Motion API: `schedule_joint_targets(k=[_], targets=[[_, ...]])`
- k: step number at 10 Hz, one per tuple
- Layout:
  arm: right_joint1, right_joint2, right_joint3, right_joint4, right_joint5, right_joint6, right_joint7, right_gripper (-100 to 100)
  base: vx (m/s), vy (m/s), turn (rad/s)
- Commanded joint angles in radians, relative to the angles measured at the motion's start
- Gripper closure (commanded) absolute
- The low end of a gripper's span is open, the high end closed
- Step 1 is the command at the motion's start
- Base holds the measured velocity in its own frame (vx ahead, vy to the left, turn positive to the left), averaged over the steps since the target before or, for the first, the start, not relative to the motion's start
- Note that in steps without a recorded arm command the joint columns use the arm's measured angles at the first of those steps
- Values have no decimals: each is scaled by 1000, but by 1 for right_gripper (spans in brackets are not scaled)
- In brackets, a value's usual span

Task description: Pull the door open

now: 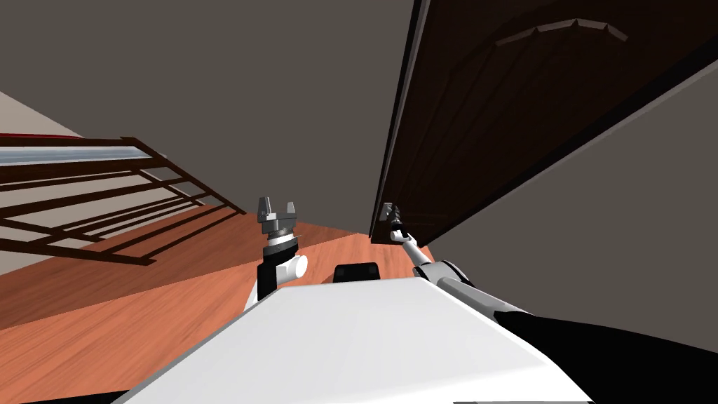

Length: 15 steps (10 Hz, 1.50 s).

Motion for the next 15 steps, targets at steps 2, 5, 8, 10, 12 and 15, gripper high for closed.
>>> schedule_joint_targets(k=[2, 5, 8, 10, 12, 15], targets=[[4, 19, 6, -20, -45, 10, -66, -100, -110, -3, 42], [7, 34, 11, -36, -88, 17, -128, -100, -82, -25, 32], [10, 52, 17, -53, -135, 25, -196, -100, -55, -42, 33], [13, 70, 23, -71, -184, 33, -259, -100, -66, -35, 36], [15, 79, 26, -80, -209, 38, -303, -100, -66, -29, 27], [20, 105, 34, -106, -279, 50, -395, -100, -84, -51, 48]])
